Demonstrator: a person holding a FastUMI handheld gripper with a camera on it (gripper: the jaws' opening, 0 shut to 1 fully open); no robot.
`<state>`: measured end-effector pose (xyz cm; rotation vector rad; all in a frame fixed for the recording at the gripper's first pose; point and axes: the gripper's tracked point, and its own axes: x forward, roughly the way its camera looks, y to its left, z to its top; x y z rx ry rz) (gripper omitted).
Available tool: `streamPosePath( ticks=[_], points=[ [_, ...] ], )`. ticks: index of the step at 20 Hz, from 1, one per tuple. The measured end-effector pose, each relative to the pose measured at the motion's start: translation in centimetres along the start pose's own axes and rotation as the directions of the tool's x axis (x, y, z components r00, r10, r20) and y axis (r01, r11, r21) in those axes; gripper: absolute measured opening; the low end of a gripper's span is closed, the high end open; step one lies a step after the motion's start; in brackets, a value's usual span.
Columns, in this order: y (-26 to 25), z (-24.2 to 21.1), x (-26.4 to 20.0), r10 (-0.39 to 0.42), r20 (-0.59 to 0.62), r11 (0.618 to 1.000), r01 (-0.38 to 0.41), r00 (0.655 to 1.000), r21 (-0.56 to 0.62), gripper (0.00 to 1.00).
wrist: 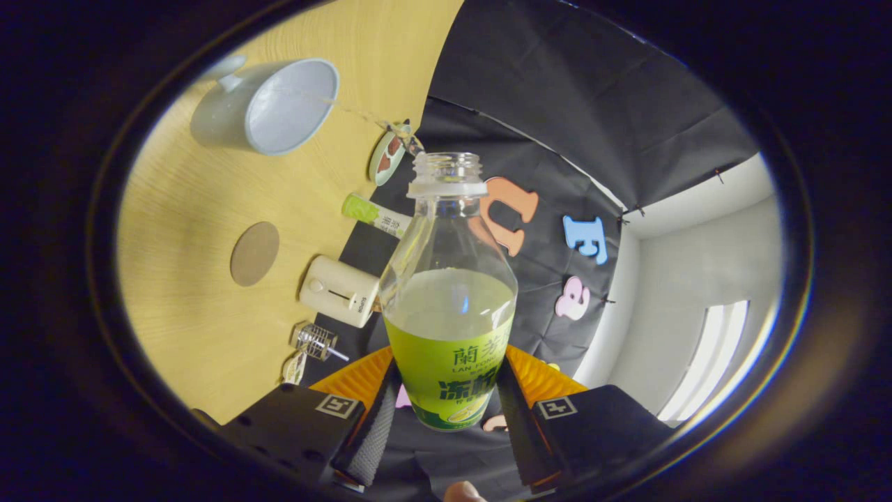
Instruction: Take the bottle from table, then pour the juice into the cup, finally place the bottle on the coaster
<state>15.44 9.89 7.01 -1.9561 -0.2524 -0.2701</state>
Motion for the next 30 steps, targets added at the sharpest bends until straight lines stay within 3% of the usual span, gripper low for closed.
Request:
streamPosePath(
  ticks=[16, 30],
  points=[
    [-1.6, 0.3, 0.8, -0.012, 0.019, 0.994, 0.014, 1.000, -0.112, 0.78],
    [-4.4, 0.7, 1.4, -0.086, 0.042, 0.979, 0.092, 0.995, -0.180, 0.78]
  ],
)
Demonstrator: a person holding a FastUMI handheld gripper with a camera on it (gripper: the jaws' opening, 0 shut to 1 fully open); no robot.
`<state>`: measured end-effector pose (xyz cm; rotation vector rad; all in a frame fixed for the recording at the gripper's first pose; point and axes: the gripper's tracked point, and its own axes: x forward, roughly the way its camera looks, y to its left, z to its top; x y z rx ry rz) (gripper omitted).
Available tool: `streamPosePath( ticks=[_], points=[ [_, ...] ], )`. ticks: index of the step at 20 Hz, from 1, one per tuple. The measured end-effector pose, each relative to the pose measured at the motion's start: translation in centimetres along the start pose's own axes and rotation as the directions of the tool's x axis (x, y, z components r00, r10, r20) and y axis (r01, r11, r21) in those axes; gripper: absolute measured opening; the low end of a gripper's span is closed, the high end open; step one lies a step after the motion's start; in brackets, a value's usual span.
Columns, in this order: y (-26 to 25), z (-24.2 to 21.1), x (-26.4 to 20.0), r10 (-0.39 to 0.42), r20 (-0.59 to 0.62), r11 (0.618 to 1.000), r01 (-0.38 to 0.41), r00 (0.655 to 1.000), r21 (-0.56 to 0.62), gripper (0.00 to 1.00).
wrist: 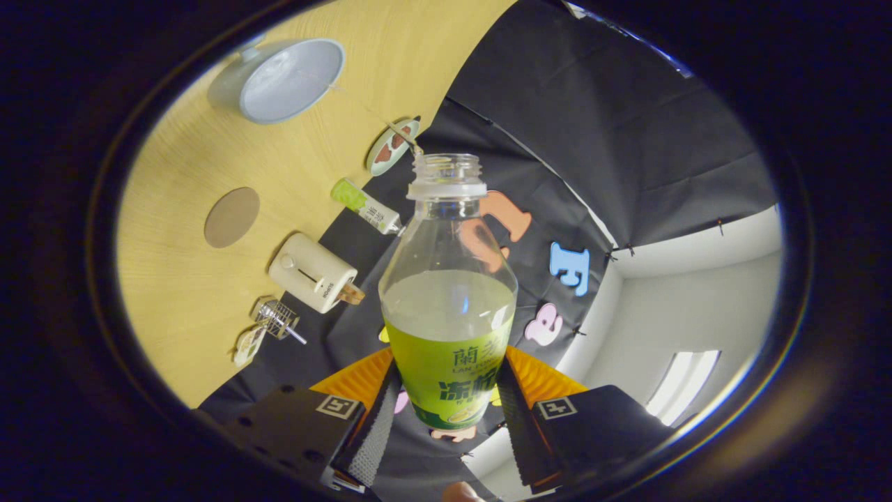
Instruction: Take the bottle from table, then pour the juice into the cup, finally place the bottle on the coaster
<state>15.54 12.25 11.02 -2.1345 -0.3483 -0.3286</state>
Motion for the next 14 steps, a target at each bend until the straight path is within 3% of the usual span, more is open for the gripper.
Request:
streamPosePath(
  ticks=[14],
  points=[
    [-0.98, 0.39, 0.17, -0.018, 0.014, 1.000, 0.018, 1.000, -0.010, 0.78]
  ],
)
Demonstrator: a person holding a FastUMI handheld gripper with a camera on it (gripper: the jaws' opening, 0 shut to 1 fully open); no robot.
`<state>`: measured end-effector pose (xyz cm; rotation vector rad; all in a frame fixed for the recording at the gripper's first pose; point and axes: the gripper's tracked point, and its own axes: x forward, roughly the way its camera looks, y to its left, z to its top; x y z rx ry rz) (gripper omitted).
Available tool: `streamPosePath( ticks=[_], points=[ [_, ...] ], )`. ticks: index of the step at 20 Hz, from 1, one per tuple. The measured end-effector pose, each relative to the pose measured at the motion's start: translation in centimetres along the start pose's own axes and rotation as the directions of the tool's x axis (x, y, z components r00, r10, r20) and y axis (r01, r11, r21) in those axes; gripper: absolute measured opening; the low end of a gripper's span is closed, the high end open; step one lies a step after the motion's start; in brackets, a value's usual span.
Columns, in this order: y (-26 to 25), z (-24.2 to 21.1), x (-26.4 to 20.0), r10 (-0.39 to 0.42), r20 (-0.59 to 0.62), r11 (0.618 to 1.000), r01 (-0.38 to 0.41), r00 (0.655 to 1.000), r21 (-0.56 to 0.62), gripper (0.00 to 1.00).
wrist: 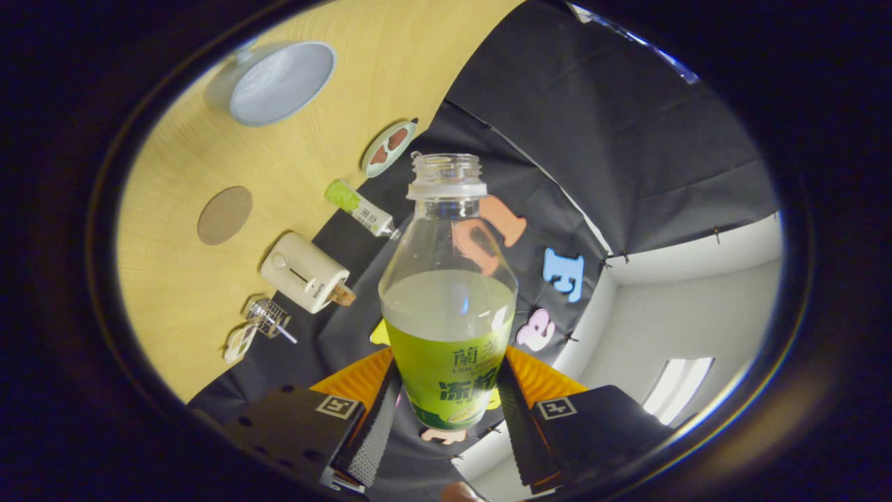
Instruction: Take the bottle from table, then pour the juice into the cup, finally place the bottle on the coaster
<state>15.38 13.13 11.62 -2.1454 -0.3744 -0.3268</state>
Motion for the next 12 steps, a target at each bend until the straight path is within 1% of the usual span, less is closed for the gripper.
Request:
streamPosePath(
  ticks=[3, 5, 7, 8, 10, 11, 12],
  points=[
    [0.2, -0.2, 0.0, 0.015, -0.013, 0.999, -0.014, 1.000, 0.053, 0.78],
    [0.8, -0.5, -0.1, 0.046, -0.028, 0.991, -0.042, 0.999, 0.128, 0.78],
    [2.7, -0.7, -0.3, 0.137, -0.038, 0.960, -0.123, 0.990, 0.250, 0.78],
    [3.3, -0.8, -0.4, 0.170, -0.045, 0.945, -0.149, 0.984, 0.292, 0.78],
    [3.3, -1.0, -0.4, 0.182, -0.058, 0.924, -0.151, 0.982, 0.353, 0.78],
    [3.7, -0.9, -0.6, 0.199, -0.059, 0.906, -0.160, 0.978, 0.393, 0.78],
    [4.6, -0.8, -1.0, 0.238, -0.054, 0.874, -0.189, 0.970, 0.448, 0.78]
  ],
)
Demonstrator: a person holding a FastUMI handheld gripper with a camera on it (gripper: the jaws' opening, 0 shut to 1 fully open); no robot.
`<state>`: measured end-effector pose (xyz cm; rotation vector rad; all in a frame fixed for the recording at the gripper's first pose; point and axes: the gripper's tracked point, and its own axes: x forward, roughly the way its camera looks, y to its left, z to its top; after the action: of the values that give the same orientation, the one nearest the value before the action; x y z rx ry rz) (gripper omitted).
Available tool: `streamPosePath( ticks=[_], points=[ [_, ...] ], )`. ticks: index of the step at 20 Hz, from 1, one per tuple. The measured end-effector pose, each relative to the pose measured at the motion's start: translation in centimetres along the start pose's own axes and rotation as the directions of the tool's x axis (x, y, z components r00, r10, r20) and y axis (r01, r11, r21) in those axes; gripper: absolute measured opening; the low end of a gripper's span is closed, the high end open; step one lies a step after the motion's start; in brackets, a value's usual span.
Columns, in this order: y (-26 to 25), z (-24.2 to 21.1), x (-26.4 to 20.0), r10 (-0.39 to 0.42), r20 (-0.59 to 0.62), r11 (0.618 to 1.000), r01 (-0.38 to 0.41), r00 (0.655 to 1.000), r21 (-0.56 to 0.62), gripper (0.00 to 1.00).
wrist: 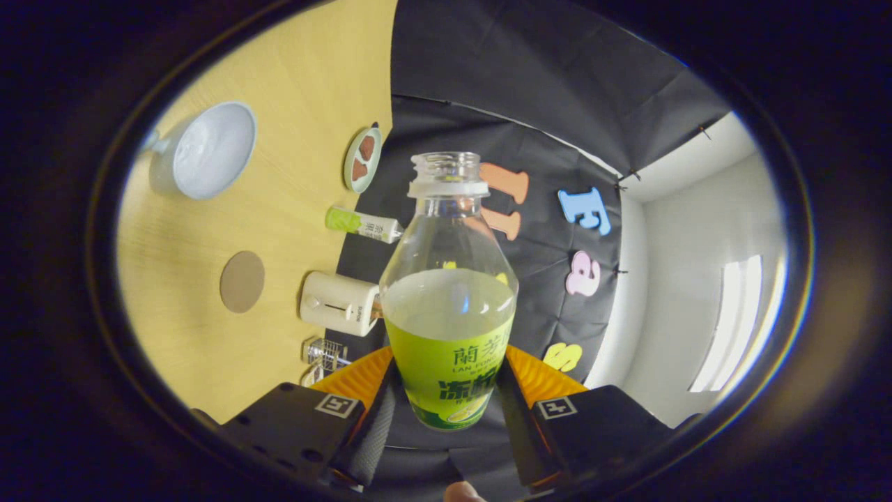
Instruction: Take the bottle from table, then pour the juice into the cup, finally place the bottle on the coaster
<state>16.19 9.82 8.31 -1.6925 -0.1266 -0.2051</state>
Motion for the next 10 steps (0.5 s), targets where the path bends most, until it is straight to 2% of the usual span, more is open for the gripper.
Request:
streamPosePath(
  ticks=[3, 5, 7, 8, 10],
  points=[
    [2.3, -1.0, -0.1, 0.125, -0.037, 0.967, -0.113, 0.992, 0.229, 0.78],
    [2.9, -1.5, -0.1, 0.187, -0.037, 0.907, -0.158, 0.982, 0.391, 0.78],
    [3.7, -2.0, -0.3, 0.253, -0.021, 0.809, -0.199, 0.967, 0.553, 0.79],
    [4.0, -2.0, -0.4, 0.292, 0.004, 0.745, -0.230, 0.956, 0.627, 0.79],
    [4.3, -2.3, -0.5, 0.346, 0.050, 0.591, -0.259, 0.937, 0.764, 0.79]
  ],
)
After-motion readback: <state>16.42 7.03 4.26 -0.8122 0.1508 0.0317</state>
